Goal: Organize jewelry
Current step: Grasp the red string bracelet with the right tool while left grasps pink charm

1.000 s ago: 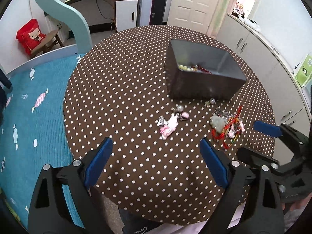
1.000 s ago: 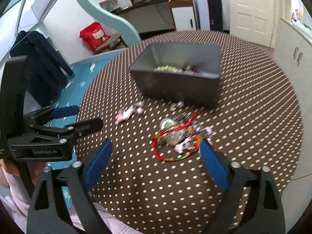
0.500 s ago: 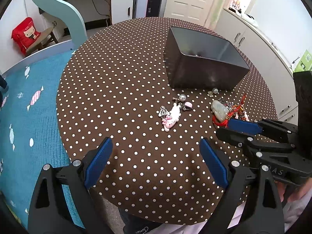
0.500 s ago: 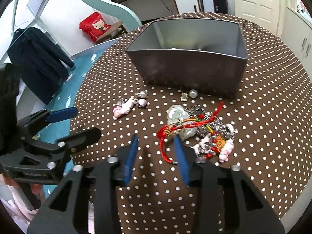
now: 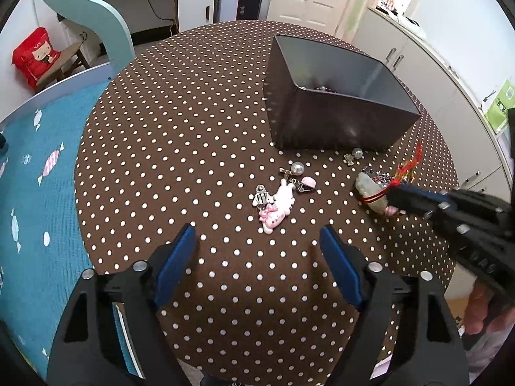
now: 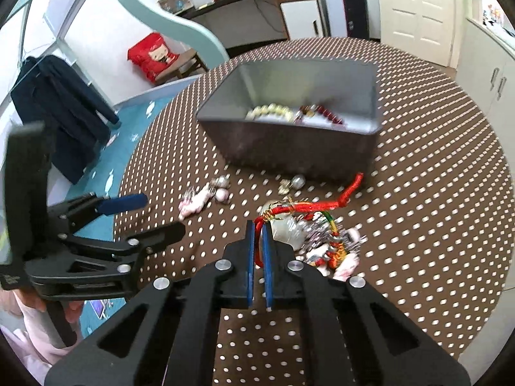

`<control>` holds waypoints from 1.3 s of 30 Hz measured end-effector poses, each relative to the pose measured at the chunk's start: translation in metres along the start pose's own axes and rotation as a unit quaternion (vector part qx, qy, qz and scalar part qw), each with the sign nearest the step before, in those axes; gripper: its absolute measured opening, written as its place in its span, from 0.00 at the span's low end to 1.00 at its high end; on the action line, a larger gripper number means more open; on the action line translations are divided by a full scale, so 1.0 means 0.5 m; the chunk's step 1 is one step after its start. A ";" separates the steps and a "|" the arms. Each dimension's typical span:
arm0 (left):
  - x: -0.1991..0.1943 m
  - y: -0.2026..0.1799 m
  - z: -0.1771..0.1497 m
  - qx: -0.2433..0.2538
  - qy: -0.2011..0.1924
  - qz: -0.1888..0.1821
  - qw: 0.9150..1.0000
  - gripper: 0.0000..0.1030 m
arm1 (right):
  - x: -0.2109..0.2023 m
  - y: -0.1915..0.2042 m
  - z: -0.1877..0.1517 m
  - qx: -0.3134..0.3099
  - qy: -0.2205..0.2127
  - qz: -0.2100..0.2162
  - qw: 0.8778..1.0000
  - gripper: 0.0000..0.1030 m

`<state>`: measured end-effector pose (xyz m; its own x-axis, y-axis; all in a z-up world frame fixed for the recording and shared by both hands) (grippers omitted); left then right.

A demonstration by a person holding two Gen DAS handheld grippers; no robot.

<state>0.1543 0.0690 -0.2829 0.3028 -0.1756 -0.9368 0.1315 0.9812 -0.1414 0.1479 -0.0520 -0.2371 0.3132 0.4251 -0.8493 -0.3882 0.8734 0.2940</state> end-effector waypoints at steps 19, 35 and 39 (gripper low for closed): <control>0.032 -0.004 0.019 0.016 0.015 0.020 1.000 0.55 | -0.037 0.006 0.008 -0.031 -0.012 -0.015 0.999 0.55; 0.027 0.013 0.015 0.015 0.016 0.020 1.000 0.43 | 0.012 -0.014 0.002 -0.044 0.009 -0.040 0.998 0.03; 0.030 -0.001 0.016 0.038 0.011 0.020 0.999 0.19 | -0.027 -0.030 0.018 -0.031 -0.015 -0.045 0.998 0.03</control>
Point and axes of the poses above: each gripper's, at about its wrist camera, not at the fingertips, and x roughly the way its jaws point, y to its left, z to its top, the point moved 10 cm from there along x, roughly the way its jaws point, and after that the axes turned 8 degrees about y, right-handed, at the moved point
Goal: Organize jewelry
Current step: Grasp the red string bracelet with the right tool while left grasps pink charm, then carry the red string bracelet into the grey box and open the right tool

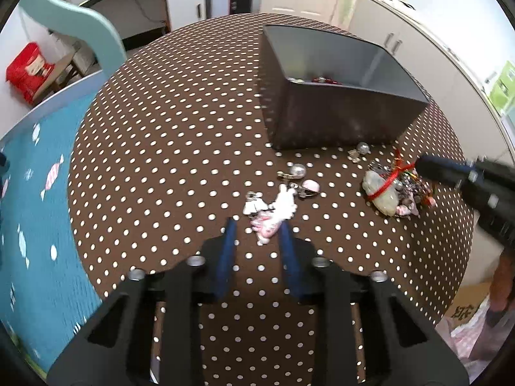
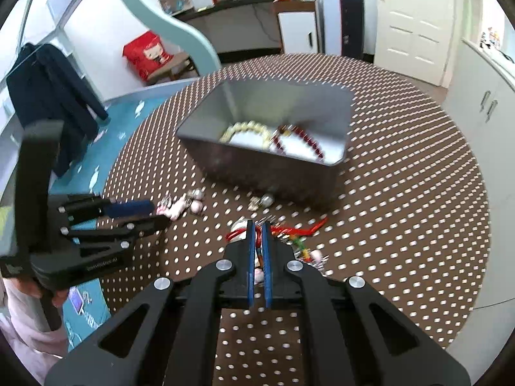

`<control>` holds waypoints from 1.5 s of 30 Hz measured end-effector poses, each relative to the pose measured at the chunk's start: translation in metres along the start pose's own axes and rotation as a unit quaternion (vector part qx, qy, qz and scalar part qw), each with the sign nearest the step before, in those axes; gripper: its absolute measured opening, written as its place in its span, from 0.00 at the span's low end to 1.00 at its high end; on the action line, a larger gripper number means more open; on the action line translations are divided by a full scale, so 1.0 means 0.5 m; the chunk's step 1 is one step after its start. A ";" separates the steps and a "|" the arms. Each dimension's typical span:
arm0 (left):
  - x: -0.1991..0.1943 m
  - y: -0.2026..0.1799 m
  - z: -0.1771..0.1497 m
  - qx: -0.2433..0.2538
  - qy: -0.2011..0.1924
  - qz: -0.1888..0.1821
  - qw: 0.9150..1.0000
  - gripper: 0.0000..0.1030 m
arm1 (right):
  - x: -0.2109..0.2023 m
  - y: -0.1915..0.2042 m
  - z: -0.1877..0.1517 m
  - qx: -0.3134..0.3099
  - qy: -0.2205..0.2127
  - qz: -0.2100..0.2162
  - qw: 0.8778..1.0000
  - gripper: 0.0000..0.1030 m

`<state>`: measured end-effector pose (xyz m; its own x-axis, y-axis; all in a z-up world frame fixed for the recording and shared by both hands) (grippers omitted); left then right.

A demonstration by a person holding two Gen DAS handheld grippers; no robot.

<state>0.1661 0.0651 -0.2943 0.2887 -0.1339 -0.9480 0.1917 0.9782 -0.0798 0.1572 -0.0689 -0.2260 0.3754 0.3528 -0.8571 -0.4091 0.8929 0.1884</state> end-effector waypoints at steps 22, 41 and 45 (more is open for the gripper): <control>-0.020 0.015 0.013 -0.017 -0.014 0.004 1.000 0.17 | 0.004 0.031 -0.019 -0.041 0.007 -0.020 0.999 0.49; -0.064 -0.003 0.035 -0.012 -0.042 -0.001 0.999 0.17 | 0.001 -0.016 0.009 -0.002 -0.004 -0.025 1.000 0.02; -0.080 -0.009 0.047 -0.010 -0.053 -0.001 0.999 0.17 | -0.034 -0.034 0.016 0.012 -0.024 -0.016 1.000 0.02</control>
Point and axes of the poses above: each gripper's, at about its wrist camera, not at the fingertips, and x roughly the way its jaws point, y to its left, z to its top, the point moved 10 cm from there along x, roughly the way its jaws point, and after that the axes turned 8 degrees about y, right-handed, at the moved point
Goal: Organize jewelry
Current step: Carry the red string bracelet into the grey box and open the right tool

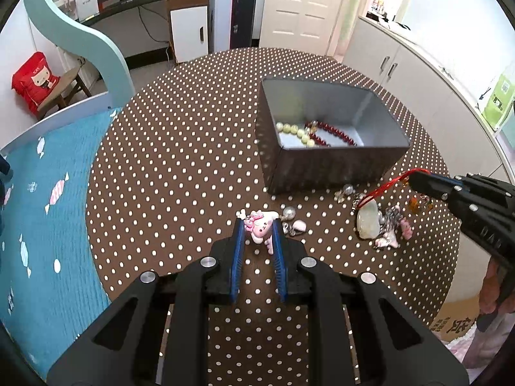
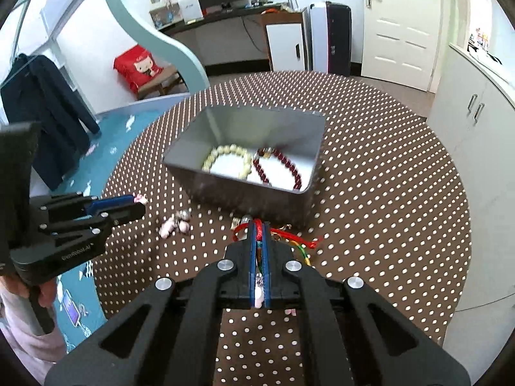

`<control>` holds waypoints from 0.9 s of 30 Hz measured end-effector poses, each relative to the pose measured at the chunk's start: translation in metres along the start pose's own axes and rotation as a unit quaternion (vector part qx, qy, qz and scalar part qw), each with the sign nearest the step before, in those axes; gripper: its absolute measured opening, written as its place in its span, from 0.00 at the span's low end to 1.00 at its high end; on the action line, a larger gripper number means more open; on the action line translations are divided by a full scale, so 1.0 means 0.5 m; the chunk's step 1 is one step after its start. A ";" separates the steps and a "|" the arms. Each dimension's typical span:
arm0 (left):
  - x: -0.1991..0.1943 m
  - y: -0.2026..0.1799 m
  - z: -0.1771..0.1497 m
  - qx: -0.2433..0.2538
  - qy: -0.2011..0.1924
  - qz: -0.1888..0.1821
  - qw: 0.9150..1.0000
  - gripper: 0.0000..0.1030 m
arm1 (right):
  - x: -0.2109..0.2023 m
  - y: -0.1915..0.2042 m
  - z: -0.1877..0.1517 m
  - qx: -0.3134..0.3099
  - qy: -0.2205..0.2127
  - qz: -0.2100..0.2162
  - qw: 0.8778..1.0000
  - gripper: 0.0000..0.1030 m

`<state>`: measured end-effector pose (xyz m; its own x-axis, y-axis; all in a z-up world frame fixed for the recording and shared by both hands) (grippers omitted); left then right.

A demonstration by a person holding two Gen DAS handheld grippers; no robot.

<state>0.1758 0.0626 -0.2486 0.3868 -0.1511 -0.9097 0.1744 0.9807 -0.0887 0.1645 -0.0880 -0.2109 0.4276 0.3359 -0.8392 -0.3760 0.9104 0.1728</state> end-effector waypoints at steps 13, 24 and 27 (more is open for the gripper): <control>-0.061 -0.030 0.052 0.013 -0.040 -0.001 0.999 0.17 | -0.103 -0.012 0.084 -0.007 -0.068 -0.007 0.998 0.02; -0.112 -0.068 0.146 0.036 -0.086 0.005 0.996 0.17 | -0.099 -0.018 0.142 -0.016 -0.086 0.002 0.996 0.02; -0.105 -0.080 0.177 0.039 -0.091 0.006 0.995 0.17 | -0.080 -0.024 0.159 -0.012 -0.082 0.007 0.997 0.02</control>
Point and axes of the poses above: each gripper's, at about its wrist camera, not at the fingertips, and x roughly the way its jaws point, y to its left, z to its top, the point moved 10 cm from there along x, roughly the way its jaws point, and after that the axes turned 8 degrees about y, right-handed, at the moved point
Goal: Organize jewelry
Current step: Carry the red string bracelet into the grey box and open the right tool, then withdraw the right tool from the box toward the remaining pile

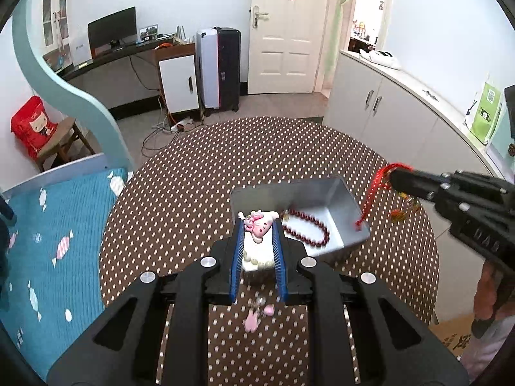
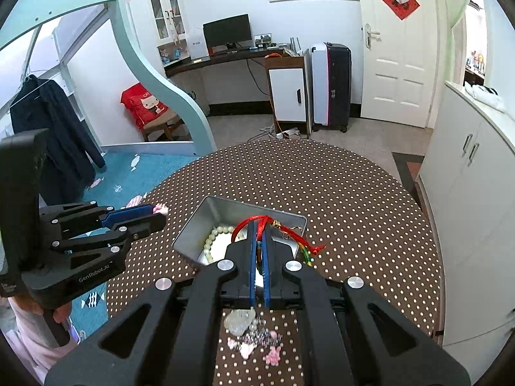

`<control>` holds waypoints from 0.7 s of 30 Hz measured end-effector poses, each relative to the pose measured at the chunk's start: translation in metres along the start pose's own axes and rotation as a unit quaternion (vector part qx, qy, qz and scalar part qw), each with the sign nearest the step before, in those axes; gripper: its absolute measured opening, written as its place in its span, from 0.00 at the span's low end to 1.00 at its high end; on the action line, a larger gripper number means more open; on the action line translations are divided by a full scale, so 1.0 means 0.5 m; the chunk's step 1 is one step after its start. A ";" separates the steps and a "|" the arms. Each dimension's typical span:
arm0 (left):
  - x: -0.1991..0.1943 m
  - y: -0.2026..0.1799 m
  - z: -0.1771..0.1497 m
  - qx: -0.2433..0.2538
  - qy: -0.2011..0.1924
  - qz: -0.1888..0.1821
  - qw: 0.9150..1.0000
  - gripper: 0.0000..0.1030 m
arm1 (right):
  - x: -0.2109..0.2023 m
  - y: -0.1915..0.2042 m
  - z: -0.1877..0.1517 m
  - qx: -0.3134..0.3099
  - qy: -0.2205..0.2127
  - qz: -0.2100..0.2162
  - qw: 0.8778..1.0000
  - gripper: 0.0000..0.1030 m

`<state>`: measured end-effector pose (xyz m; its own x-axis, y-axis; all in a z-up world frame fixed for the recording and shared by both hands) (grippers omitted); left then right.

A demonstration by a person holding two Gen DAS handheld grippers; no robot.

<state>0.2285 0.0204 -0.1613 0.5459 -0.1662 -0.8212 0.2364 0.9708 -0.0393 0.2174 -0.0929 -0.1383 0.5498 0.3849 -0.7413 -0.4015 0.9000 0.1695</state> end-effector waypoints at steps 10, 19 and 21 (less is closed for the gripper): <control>0.112 -0.012 0.036 0.003 0.046 -0.017 0.999 0.17 | 0.095 -0.012 0.011 0.013 0.053 0.036 0.998 0.04; 0.121 0.001 0.040 0.010 0.037 -0.011 0.999 0.49 | 0.081 -0.051 0.017 0.040 0.045 0.000 0.998 0.70; 0.120 0.005 0.038 0.007 0.038 -0.008 0.999 0.49 | 0.075 -0.055 0.013 0.044 0.043 0.007 0.998 0.70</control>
<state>0.2769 0.0095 -0.1997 0.4800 -0.1672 -0.8612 0.2557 0.9657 -0.0450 0.2539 -0.1017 -0.1667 0.4776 0.3815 -0.7914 -0.3409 0.9107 0.2333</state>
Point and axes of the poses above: each gripper's, at about its wrist camera, not at the fingertips, and x roughly the way its jaws point, y to its left, z to its top, the point moved 10 cm from there along x, roughly the way its jaws point, and after that the axes turned 8 degrees about y, right-handed, at the moved point
